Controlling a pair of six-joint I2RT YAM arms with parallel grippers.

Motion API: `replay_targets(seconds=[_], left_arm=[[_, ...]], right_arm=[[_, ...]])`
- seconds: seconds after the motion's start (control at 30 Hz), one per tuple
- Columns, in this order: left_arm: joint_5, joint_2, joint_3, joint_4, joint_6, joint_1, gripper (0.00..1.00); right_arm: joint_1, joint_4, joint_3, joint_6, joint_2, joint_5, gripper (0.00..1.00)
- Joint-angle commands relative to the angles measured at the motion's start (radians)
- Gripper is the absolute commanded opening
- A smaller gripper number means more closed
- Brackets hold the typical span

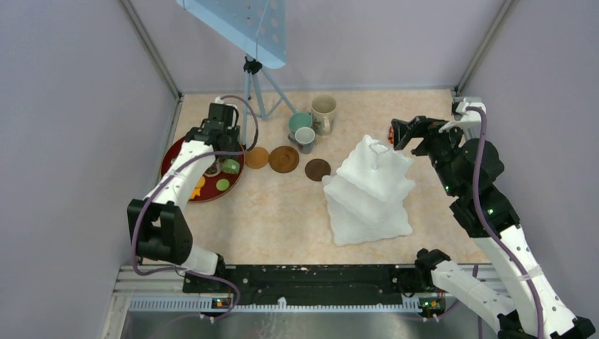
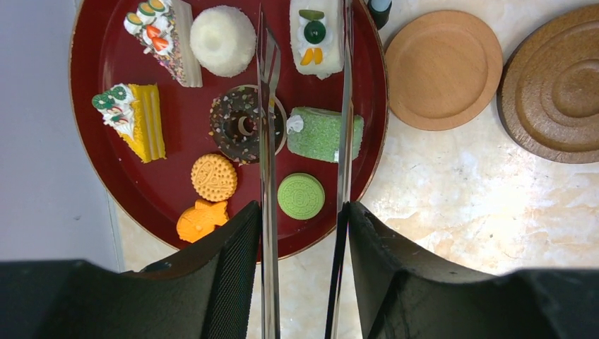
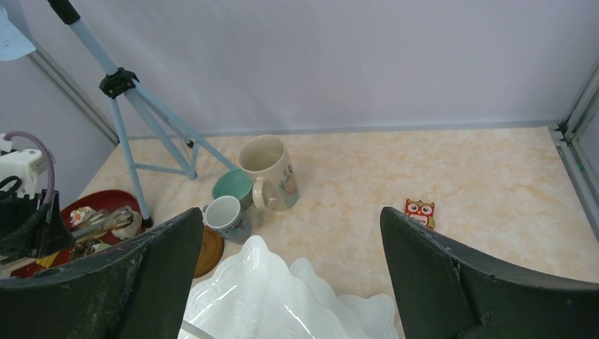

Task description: Serve the afternoon tea

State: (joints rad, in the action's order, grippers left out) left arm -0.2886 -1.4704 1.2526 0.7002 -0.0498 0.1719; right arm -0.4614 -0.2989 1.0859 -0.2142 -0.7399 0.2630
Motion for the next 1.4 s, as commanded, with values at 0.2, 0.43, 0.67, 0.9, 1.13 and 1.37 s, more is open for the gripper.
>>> replay_targets(seconds=[0.2,0.43,0.67,0.9,1.13,1.37], left_arm=[[0.005,-0.028,-0.008,-0.064,0.001,-0.005,0.46],[0.002,-0.051,-0.004,-0.056,-0.001,-0.005,0.38],[-0.004,-0.058,0.051,-0.003,-0.011,-0.005,0.30],[-0.017,0.003,0.116,0.055,-0.016,-0.004,0.27],[0.029,0.071,0.176,0.142,0.010,-0.001,0.28],[0.051,0.167,0.174,0.226,0.036,0.126,0.28]], right_arm=[[0.007,0.042,-0.014,0.017,0.019,-0.013,0.93],[0.007,0.046,-0.018,0.016,0.022,-0.016,0.93],[0.007,0.051,-0.020,0.019,0.022,-0.018,0.93],[0.007,0.051,-0.020,0.016,0.025,-0.021,0.93],[0.007,0.058,-0.025,0.011,0.028,-0.027,0.93],[0.006,0.060,-0.022,0.009,0.028,-0.028,0.93]])
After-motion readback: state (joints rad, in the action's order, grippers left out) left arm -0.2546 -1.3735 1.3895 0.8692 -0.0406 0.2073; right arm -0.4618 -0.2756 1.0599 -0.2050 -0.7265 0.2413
